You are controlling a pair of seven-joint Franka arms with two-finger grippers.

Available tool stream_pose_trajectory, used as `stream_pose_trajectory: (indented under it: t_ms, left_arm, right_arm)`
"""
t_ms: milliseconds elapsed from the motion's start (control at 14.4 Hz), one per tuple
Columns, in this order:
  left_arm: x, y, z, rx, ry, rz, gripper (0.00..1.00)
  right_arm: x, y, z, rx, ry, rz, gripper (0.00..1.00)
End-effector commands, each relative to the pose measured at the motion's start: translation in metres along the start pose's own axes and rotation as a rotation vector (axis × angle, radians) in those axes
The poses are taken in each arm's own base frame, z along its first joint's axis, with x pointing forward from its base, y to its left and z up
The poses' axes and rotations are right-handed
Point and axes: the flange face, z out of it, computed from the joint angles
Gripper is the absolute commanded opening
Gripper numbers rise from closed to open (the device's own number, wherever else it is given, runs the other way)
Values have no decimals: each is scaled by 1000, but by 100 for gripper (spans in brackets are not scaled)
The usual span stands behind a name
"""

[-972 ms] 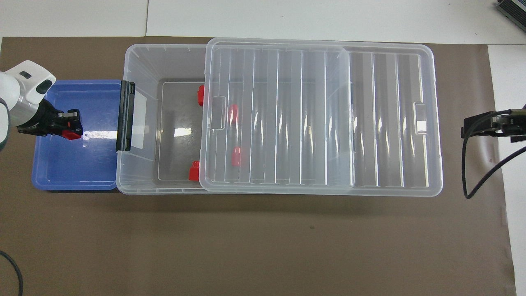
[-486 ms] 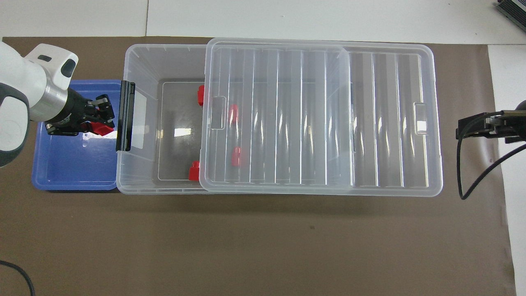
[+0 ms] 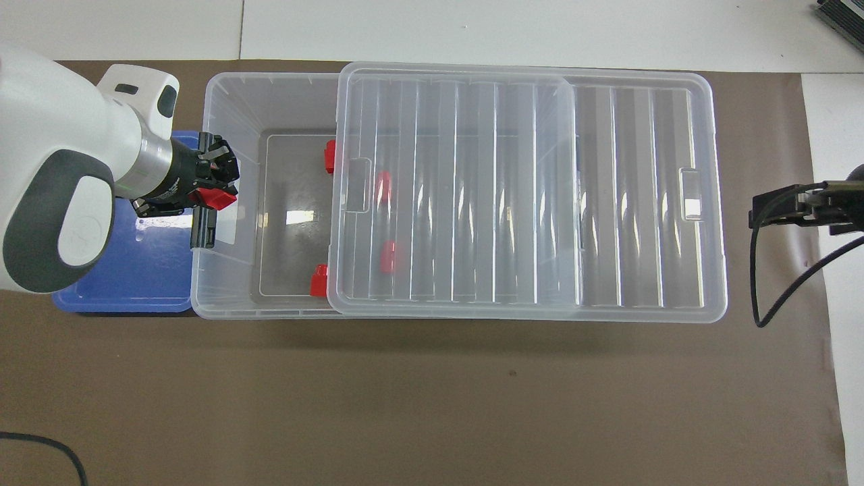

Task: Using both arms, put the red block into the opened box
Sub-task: 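Carry the red cube over the opened box with the left gripper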

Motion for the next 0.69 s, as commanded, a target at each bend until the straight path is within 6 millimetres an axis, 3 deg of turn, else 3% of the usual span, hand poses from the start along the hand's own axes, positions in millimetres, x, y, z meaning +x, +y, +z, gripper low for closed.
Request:
stream_pose_trajectory:
  t_ms: [0, 139, 417, 625]
  left_arm:
    - [-9, 1, 17, -13, 18, 0, 0]
    - [-20, 10, 41, -9, 13, 24, 0]
    - [-26, 4, 69, -13, 36, 42, 0]
    - [-36, 3, 107, -7, 68, 77, 0]
  right_arm:
    - [-7, -3, -1, 60, 7, 11, 100]
    - [-7, -1, 1, 65, 2, 16, 100]
    - [-7, 1, 2, 62, 4, -18, 100]
    - [-7, 1, 2, 62, 4, -18, 100]
